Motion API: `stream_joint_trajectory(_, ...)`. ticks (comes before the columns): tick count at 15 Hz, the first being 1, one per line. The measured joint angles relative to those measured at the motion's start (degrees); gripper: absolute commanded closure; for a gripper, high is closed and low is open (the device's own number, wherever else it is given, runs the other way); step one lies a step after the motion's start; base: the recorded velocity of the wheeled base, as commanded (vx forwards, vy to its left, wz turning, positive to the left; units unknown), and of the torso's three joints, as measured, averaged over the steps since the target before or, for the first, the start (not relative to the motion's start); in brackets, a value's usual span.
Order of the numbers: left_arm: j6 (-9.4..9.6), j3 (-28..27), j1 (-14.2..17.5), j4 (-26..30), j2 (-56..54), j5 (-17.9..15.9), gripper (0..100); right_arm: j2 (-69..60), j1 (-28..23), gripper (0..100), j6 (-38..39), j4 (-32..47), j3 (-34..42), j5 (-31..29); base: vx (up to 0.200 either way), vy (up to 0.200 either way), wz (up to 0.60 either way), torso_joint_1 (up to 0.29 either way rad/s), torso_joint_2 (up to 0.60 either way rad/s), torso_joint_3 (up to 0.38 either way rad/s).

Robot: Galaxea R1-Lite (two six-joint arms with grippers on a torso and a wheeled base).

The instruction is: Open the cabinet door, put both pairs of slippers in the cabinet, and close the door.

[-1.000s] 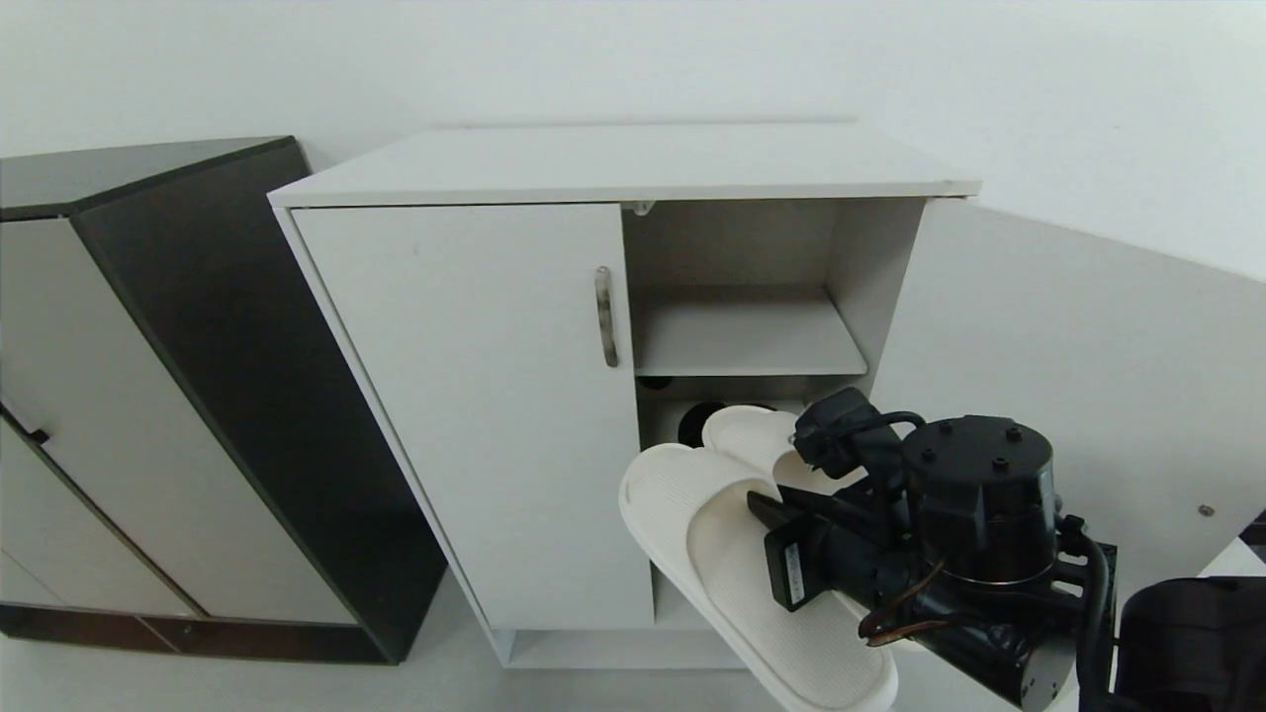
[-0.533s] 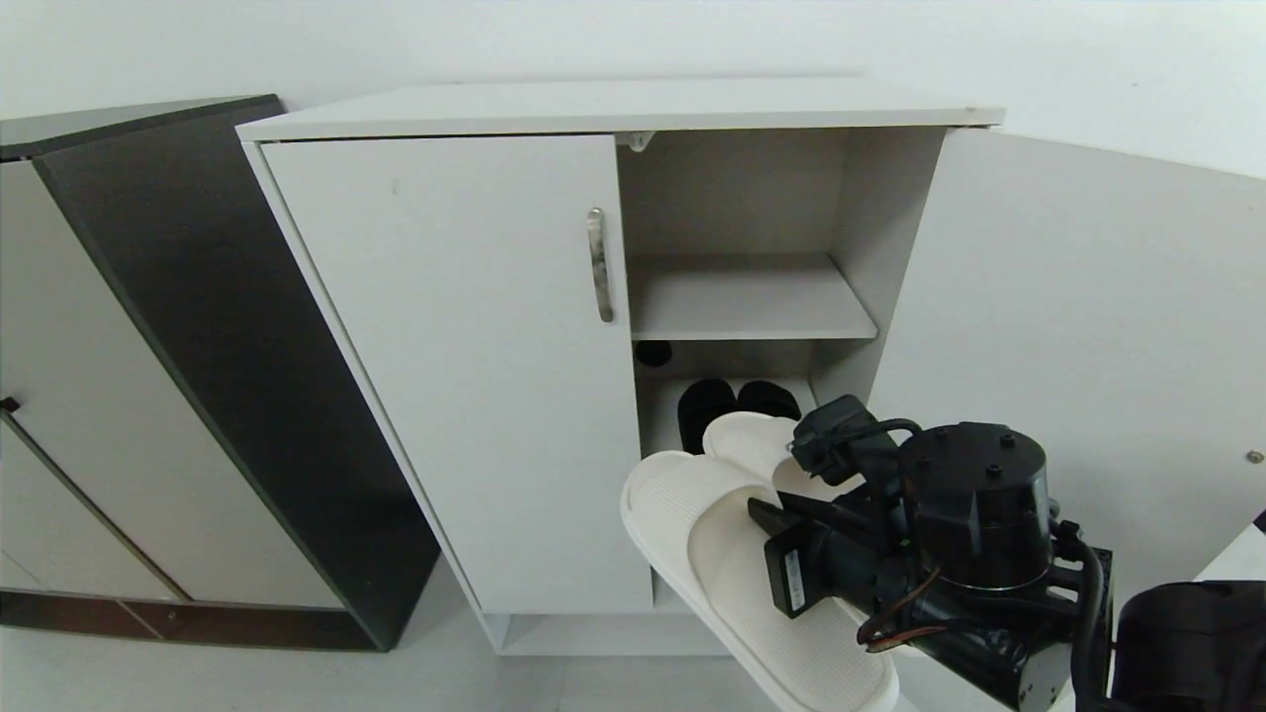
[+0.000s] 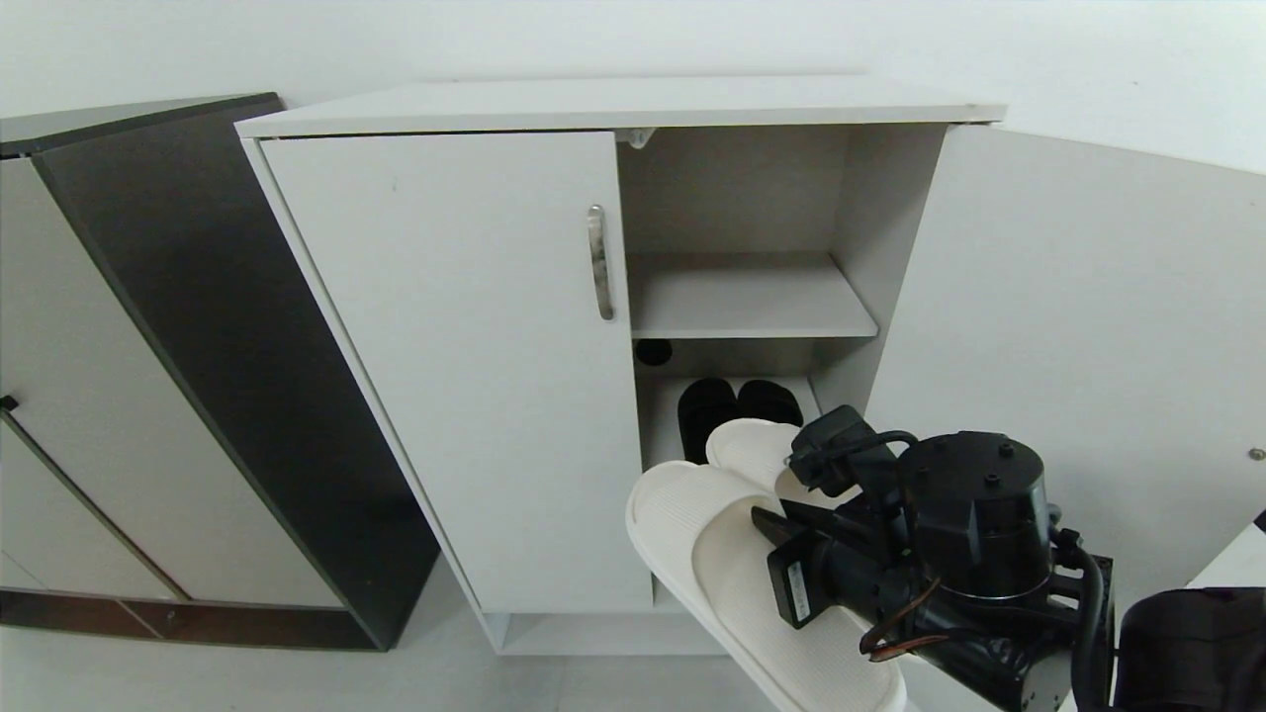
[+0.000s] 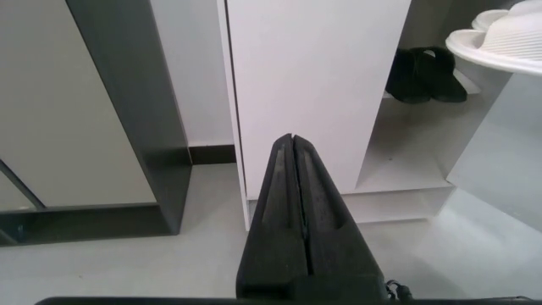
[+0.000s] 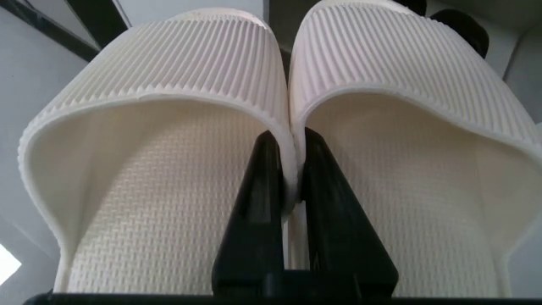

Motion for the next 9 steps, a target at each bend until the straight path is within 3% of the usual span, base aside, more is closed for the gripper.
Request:
stream_joint_trajectory(1,0.02,0.0,0.0,0.0,0.0,0.0,100,0.1,0.0,100,0.0,0.0,0.1,0.0,0.0,0.0,-0.6,0.002,0.01,-0.002)
stream_joint_trajectory(9,0.02,0.0,0.0,0.0,0.0,0.0,100,0.9,0.2,100,-0.1,-2.8,0.4,-0.7,0.0,0.0,0.0,0.0,0.0,0.0)
